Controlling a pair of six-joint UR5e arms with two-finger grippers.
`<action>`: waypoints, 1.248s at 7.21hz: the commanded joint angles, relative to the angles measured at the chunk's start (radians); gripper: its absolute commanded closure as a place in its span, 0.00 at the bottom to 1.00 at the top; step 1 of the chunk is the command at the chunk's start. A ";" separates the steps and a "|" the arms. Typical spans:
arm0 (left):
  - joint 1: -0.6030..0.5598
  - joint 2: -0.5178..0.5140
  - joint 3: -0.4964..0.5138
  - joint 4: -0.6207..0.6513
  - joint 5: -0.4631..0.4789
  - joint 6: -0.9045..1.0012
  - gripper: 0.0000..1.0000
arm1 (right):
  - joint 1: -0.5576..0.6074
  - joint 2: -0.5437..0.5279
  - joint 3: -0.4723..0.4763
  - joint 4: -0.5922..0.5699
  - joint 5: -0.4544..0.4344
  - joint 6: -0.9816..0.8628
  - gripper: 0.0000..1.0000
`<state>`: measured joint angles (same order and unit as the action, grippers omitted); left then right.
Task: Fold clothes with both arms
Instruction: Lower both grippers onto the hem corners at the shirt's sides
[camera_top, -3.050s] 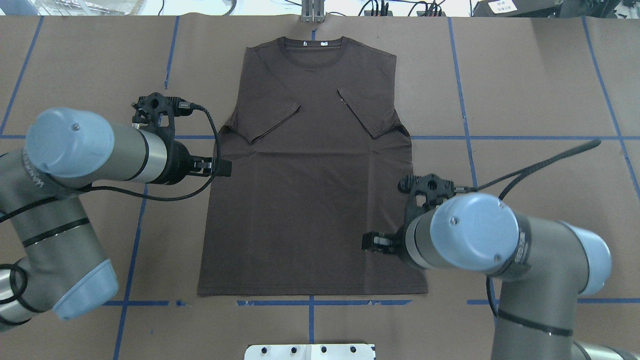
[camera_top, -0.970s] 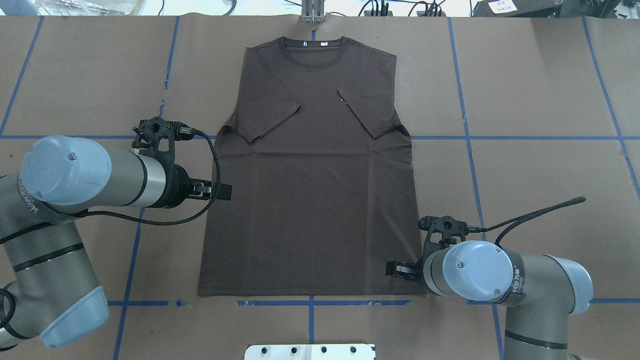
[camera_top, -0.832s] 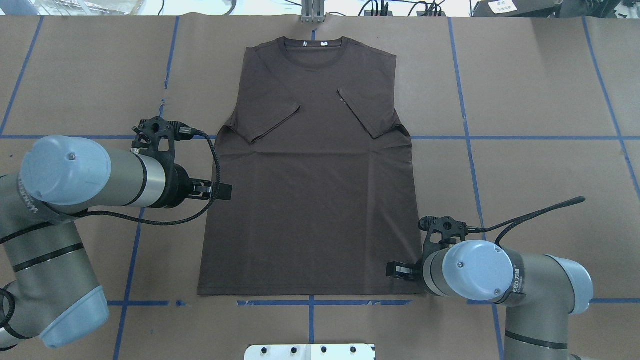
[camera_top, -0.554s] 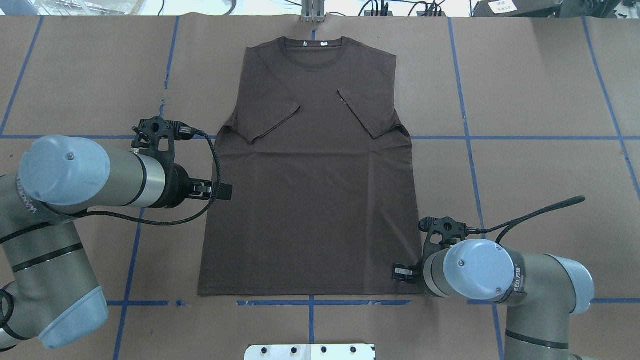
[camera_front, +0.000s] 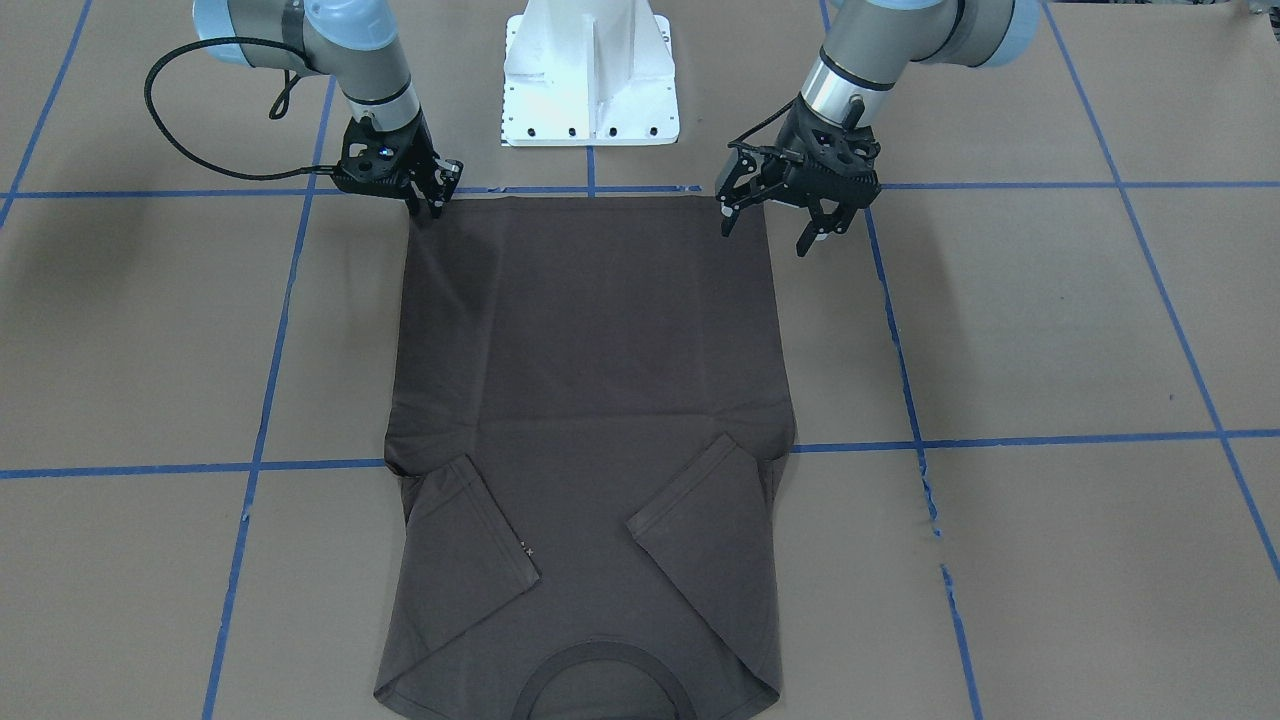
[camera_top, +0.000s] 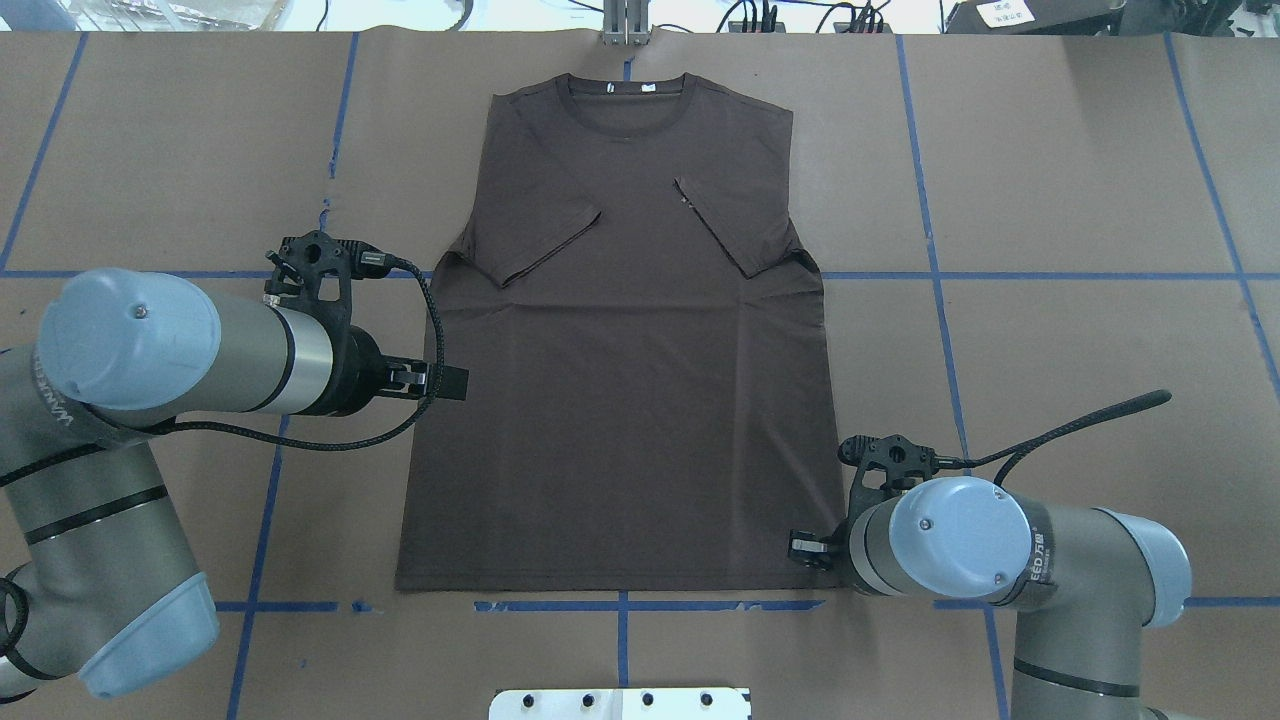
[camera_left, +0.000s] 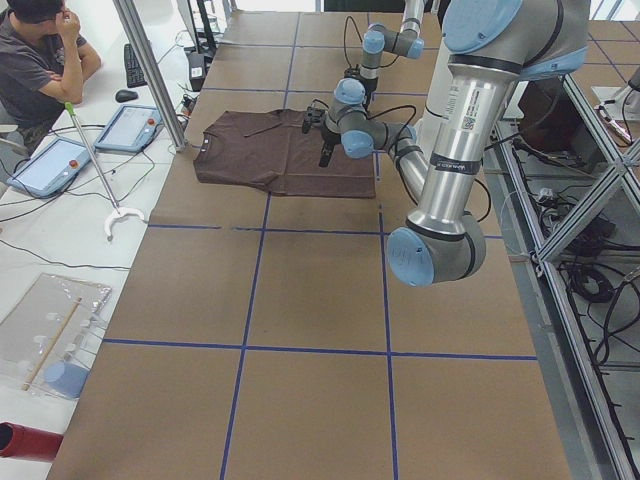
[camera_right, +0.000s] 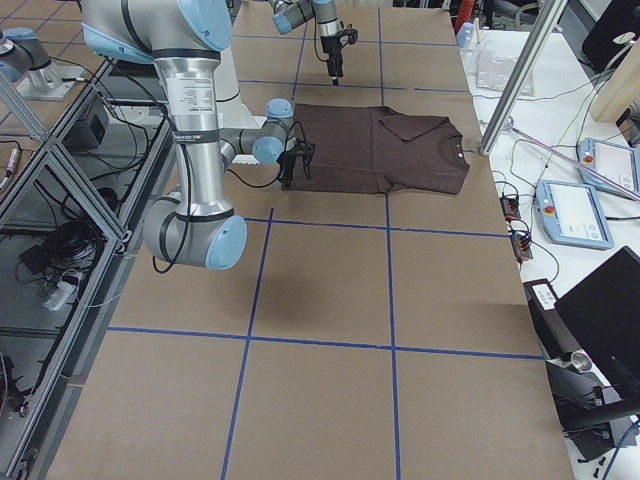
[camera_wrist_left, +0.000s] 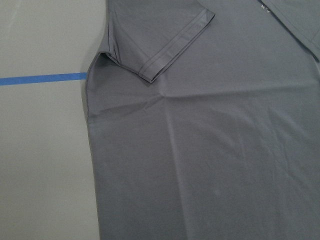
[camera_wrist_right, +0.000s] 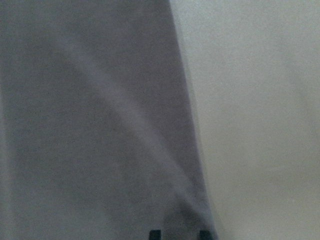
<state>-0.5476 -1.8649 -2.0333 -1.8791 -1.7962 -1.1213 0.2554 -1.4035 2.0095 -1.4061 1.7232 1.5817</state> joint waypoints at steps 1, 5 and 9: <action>0.000 0.000 0.004 0.000 0.000 0.000 0.00 | 0.004 -0.003 0.002 -0.001 0.006 0.000 0.00; 0.000 -0.010 0.007 0.002 0.001 0.000 0.00 | 0.001 -0.005 -0.032 -0.010 0.004 0.000 0.00; 0.000 -0.010 0.004 0.002 0.000 0.000 0.00 | 0.007 0.000 -0.020 -0.011 0.021 0.001 0.02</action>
<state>-0.5476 -1.8745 -2.0291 -1.8776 -1.7961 -1.1213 0.2599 -1.4030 1.9827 -1.4162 1.7370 1.5825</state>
